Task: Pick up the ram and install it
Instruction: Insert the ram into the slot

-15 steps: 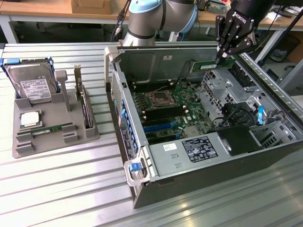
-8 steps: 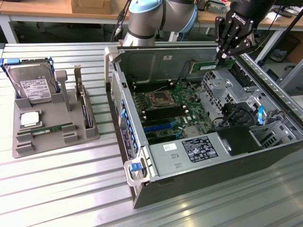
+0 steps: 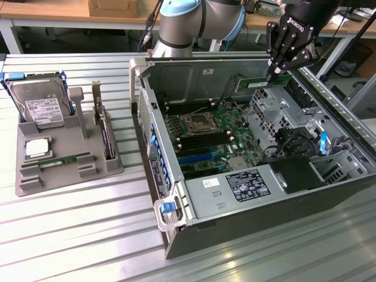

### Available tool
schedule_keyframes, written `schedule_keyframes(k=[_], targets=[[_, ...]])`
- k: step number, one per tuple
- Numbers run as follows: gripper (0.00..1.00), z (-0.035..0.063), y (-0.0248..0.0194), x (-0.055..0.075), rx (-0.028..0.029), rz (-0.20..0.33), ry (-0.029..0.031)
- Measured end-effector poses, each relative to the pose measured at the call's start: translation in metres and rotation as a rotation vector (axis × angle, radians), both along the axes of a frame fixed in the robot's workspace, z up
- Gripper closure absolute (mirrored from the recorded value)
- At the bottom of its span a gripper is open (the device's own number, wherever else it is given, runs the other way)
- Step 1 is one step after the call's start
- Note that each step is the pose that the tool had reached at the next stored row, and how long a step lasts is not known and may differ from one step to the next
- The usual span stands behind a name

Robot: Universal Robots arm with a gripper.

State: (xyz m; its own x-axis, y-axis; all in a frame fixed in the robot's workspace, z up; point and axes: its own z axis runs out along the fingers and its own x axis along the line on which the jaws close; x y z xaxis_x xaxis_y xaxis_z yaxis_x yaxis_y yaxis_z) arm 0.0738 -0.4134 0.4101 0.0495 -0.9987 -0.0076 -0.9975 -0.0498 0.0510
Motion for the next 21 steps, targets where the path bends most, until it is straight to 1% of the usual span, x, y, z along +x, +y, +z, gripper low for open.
schedule_keyframes(k=[21], targets=[[0.88,-0.0056,0.0000,0.0000,0.0000,0.000,0.0000]])
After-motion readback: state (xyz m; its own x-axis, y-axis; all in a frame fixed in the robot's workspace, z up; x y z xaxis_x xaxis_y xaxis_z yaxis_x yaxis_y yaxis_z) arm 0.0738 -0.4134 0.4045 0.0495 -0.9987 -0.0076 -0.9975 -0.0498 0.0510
